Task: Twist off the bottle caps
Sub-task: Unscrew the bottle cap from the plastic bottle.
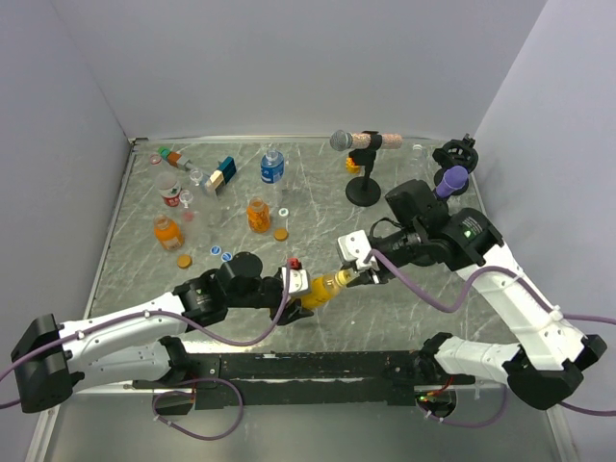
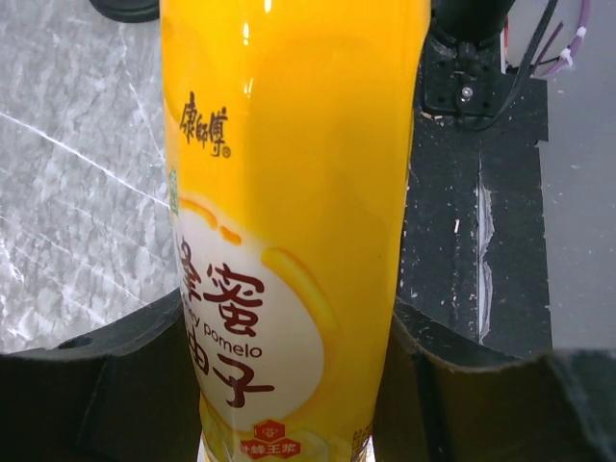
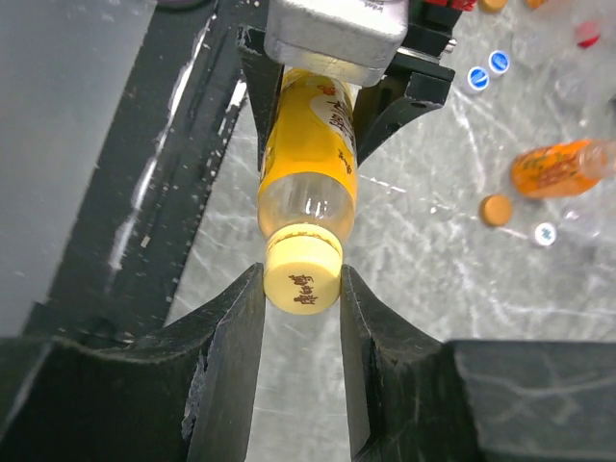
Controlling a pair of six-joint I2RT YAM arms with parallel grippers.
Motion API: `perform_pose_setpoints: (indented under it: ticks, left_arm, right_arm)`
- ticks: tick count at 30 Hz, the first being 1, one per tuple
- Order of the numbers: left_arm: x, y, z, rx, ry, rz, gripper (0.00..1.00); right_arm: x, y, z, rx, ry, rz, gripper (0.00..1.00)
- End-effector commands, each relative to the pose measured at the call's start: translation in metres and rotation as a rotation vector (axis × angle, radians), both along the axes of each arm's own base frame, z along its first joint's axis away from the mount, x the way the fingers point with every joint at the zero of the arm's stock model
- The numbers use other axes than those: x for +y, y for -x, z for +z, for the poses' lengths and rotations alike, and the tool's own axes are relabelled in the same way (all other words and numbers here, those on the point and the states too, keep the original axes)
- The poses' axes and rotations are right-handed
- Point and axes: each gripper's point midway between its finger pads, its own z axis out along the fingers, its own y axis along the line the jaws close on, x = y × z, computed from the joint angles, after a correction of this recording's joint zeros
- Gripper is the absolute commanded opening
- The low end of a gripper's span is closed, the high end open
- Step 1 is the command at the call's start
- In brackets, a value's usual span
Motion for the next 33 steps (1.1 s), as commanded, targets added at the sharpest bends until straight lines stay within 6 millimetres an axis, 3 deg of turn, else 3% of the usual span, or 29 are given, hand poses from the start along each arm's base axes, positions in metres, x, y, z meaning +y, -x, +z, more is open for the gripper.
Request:
perform_pose_setpoints:
  ticks: [1,8,15,23,26,27,33]
  left_arm:
    - [-0.002,-0.009,0.030,-0.057,0.108,0.019,0.26]
    - [-0.002,-0.009,0.028,-0.049,0.110,0.017,0.26]
    - [-0.002,-0.012,0.029,-0.047,0.116,0.038,0.26]
    - [-0.001,-0.017,0.027,-0.034,0.115,0.077,0.26]
    - [-0.001,-0.023,0.028,-0.033,0.111,0.112,0.26]
    - [-0.001,-0.025,0.029,-0.033,0.110,0.123,0.26]
    - [-0.006,-0.035,0.034,-0.031,0.103,0.158,0.25]
  right_arm:
    - [0.007,-0.005,0.012,-0.093,-0.029,0.083,0.11]
    - [0.008,0.001,0.018,-0.079,-0.083,0.044,0.19]
    - [0.013,0.004,0.012,0.094,-0.084,-0.063,0.67]
    - [0.009,0.008,0.058,0.361,-0.210,-0.272,0.99]
    - [0.006,-0.010,0.053,0.545,-0.243,-0.503,0.99]
    - [0.003,-0.022,0.042,0.577,-0.228,-0.625,0.99]
    - [-0.007,-0.029,0.007,0.758,-0.135,-0.796,0.96]
